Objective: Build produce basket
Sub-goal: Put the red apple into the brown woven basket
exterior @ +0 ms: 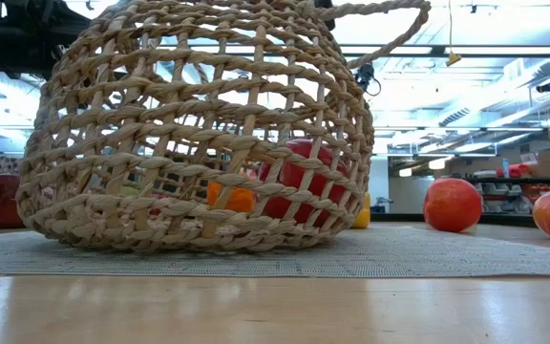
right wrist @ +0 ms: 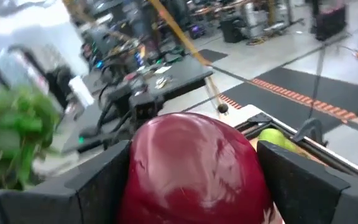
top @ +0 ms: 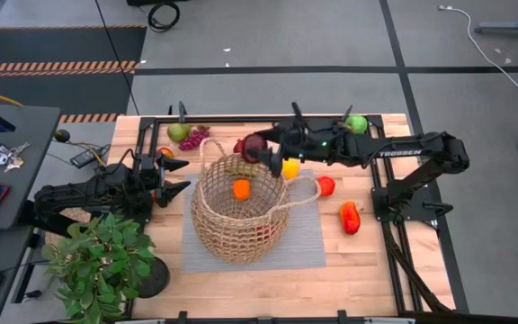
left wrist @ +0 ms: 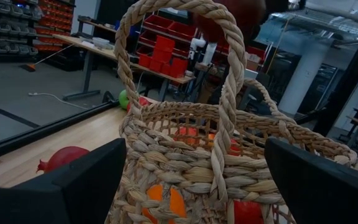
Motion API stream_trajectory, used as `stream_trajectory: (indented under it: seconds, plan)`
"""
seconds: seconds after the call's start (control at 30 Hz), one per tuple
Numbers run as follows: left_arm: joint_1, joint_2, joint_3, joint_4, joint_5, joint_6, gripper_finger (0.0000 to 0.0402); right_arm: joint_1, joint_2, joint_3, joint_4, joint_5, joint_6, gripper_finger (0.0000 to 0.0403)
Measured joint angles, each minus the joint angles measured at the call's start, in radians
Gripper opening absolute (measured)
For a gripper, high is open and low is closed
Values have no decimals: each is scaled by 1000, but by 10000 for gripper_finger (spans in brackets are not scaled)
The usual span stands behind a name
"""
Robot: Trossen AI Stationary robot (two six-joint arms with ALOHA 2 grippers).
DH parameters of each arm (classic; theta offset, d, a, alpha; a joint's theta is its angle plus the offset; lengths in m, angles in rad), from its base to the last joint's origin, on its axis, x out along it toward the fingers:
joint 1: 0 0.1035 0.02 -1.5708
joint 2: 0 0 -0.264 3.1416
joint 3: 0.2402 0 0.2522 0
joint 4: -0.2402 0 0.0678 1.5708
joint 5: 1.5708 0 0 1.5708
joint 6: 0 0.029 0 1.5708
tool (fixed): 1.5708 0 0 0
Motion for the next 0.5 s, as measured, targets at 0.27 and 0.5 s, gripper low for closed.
stream_trajectory:
  seconds: [0.27,0.5]
  plan:
    - [0,0,0,-1,0,0,389,4,149,83,-157,-100,-44,346]
    - [0,0,0,0,0,0,389,5,309,302,-439,-142,-155,346]
